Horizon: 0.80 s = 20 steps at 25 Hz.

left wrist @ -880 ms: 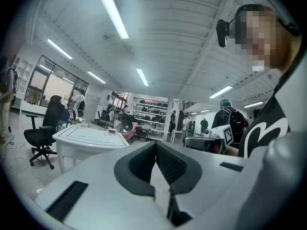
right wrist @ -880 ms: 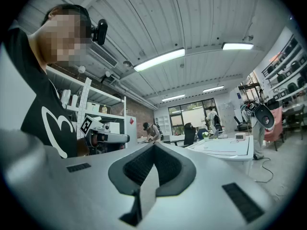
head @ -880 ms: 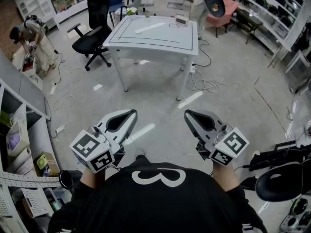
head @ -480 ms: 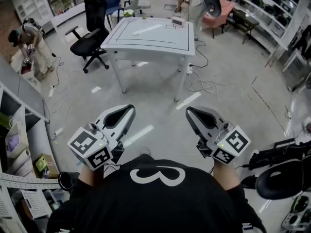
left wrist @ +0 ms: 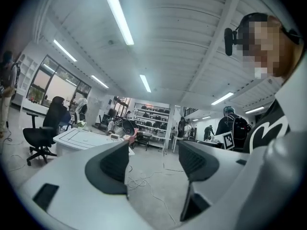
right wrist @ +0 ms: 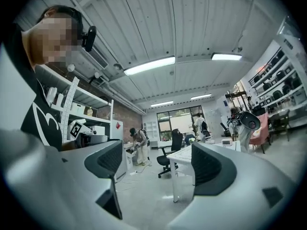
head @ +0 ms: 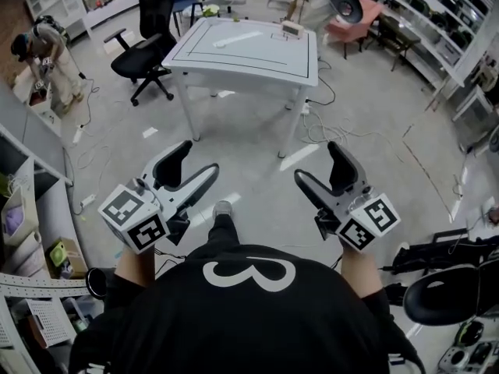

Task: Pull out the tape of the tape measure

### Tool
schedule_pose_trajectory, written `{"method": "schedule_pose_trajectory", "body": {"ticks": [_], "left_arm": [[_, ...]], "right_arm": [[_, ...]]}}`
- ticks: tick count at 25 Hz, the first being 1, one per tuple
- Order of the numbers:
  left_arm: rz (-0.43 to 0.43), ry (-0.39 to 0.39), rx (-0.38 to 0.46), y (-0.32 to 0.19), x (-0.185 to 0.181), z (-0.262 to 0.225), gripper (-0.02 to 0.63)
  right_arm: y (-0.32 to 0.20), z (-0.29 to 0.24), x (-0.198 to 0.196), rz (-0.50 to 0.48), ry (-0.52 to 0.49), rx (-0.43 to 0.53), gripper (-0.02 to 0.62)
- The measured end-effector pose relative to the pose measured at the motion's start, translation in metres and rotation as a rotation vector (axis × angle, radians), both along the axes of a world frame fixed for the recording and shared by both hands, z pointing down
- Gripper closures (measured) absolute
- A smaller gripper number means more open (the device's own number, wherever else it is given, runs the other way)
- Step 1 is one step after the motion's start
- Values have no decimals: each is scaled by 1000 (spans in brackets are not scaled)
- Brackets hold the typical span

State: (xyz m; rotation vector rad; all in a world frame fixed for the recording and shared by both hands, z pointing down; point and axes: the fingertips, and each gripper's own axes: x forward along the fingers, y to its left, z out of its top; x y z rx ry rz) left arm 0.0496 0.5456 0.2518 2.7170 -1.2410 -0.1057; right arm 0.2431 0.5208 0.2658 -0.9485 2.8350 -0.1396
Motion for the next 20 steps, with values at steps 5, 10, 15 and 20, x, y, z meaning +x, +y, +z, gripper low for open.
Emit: {"method": "schedule_pose_trajectory", "body": {"ticks": [5, 10, 15, 20], "left_arm": [[-43, 2, -22, -41, -33, 20, 235], [-76, 13, -63, -116, -72, 40, 232], [-78, -15, -117, -216, -110, 67, 232], [-46, -23, -235, -317, -151, 117, 232]], "right_arm": [[-46, 16, -21, -20, 18, -35, 156], [-119, 35, -55, -21, 63, -87, 169], [-212, 58, -96, -12, 91, -145, 187], [-310, 101, -143, 3, 109, -280, 189]]}}
